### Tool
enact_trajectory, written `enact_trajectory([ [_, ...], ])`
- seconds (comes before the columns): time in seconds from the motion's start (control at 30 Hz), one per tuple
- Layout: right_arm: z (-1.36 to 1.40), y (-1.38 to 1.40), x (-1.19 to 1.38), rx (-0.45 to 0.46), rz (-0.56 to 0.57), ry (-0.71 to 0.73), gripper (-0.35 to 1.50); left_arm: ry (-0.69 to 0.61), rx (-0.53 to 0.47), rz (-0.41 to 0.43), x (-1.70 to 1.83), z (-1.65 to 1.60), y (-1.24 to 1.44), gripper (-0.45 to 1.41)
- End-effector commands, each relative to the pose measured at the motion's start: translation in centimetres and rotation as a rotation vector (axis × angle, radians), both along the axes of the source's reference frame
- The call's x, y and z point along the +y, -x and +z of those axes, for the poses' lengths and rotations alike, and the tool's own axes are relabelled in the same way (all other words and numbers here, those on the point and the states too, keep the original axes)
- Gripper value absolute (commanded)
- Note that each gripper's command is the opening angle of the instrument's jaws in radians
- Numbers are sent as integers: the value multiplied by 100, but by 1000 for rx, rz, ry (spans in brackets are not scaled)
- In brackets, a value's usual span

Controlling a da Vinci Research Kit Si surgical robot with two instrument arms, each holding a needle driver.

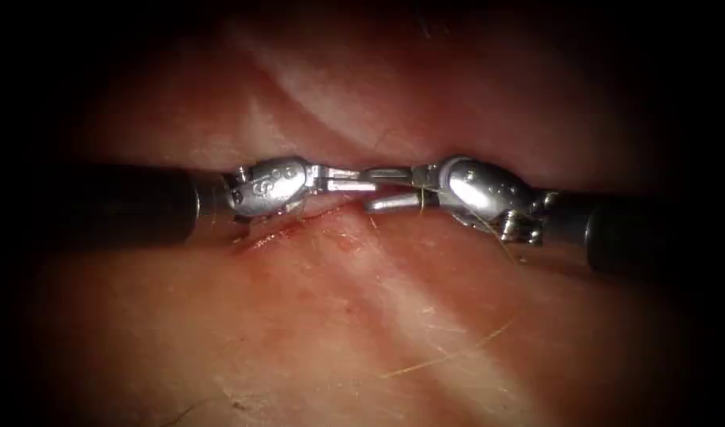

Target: Wound Closure

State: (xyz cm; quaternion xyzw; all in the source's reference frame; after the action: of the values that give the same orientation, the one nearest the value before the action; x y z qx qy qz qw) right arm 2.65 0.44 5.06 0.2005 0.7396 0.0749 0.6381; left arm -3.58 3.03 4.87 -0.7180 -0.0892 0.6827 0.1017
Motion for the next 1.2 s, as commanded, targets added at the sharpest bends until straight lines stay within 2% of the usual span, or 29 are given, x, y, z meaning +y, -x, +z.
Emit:
enact_trajectory([
  [0.03,1,-8,4,16,16,-19,-5,3,2,2,-2,6,6,-45],
  [0.07,1,-8,4,16,16,-19,-5,3,2,2,-2,6,6,-45],
  [0.1,3,-10,6,49,47,-110,-5,5,14,11,-11,2,8,-45],
  [0.17,6,-14,6,25,65,-182,-3,5,31,24,-17,-3,10,-45],
  [0.27,13,-14,4,-8,124,-384,12,4,54,49,-29,-22,16,-45],
  [0.33,17,-13,4,-25,157,-433,17,17,50,51,-32,-31,18,-45],
  [0.37,19,-13,2,-39,177,-445,29,26,50,50,-32,-36,19,-45],
  [0.47,21,-11,-1,-59,202,-459,37,46,53,51,-33,-51,22,-45],
  [0.5,19,-9,-3,-86,195,-454,48,66,52,49,-31,-64,24,-45],
  [0.6,17,-5,-4,-97,185,-404,51,77,53,49,-30,-74,26,-45],
  [0.63,17,-4,-5,-95,174,-378,59,76,53,49,-30,-76,26,-45],
  [0.83,17,-1,-12,-87,153,-335,59,80,50,53,-30,-79,21,-45],
  [0.97,18,-4,-12,-98,172,-330,59,92,60,53,-46,-75,31,-45],
  [1.1,21,-3,-9,-115,236,-477,56,109,76,87,-61,-60,51,-45],
  [1.13,23,-1,-8,-134,266,-562,64,122,83,94,-63,-52,58,-45],
  [1.2,25,2,-4,-164,317,-624,63,126,89,100,-62,-44,63,-45],
])
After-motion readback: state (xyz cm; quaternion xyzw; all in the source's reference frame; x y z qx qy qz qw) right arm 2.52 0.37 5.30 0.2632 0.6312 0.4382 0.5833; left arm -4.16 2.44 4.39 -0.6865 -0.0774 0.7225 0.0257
